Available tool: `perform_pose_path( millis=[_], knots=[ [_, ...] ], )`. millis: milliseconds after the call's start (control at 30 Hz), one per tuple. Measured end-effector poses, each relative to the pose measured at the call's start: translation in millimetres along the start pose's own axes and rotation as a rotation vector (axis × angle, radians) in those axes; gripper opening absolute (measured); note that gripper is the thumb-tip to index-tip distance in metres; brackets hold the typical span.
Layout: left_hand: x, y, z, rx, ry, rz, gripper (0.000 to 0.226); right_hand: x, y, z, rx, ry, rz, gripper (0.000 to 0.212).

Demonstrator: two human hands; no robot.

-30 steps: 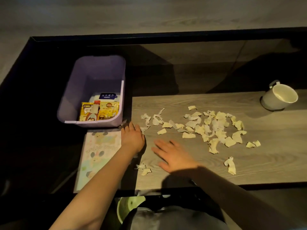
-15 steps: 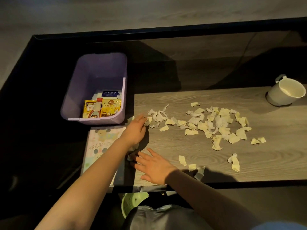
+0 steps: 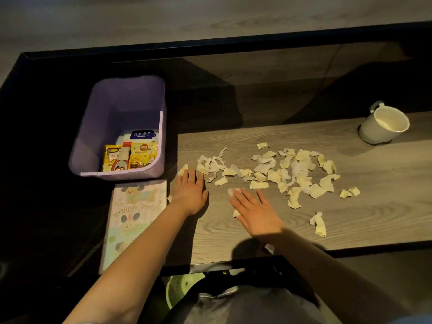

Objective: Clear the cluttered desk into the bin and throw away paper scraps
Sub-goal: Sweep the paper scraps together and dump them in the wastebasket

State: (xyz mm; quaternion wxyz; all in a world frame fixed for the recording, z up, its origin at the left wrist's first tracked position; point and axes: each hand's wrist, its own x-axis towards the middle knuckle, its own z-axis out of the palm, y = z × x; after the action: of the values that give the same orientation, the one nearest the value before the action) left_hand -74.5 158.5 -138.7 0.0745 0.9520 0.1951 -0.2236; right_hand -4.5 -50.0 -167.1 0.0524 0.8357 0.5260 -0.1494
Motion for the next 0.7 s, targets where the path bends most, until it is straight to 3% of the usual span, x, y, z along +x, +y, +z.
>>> perform_pose_path(
  millis=[133, 267, 333, 433, 567, 700],
  knots=[
    [-0.3, 9.1, -1.9, -0.149, 0.158, 0.045, 0.057, -13.2, 12.1, -1.7, 0.060, 0.072, -0.017, 0.064],
    [-20.1, 3.6, 11.5, -0.151, 0.328, -0.025, 0.061, -39.5, 7.1, 7.5, -0.043, 0.151, -0.174, 0.066],
    [-28.4, -1.7, 23.2, -0.140, 0.288, -0.107, 0.066, -50.3, 4.0, 17.7, -0.045, 0.142, -0.244, 0.066],
    [-32.7, -4.3, 37.1, -0.120, 0.220, -0.180, 0.074, -49.1, 10.1, 25.4, -0.053, 0.040, -0.199, 0.064],
    [-30.4, 2.6, 41.7, -0.142, 0.228, -0.137, 0.076, -32.7, 23.8, 19.8, -0.076, -0.042, -0.094, 0.050],
    [-24.4, 18.6, 44.3, -0.192, 0.168, -0.090, 0.075, -21.6, 35.1, 7.9, -0.071, -0.019, 0.056, 0.055]
  ],
)
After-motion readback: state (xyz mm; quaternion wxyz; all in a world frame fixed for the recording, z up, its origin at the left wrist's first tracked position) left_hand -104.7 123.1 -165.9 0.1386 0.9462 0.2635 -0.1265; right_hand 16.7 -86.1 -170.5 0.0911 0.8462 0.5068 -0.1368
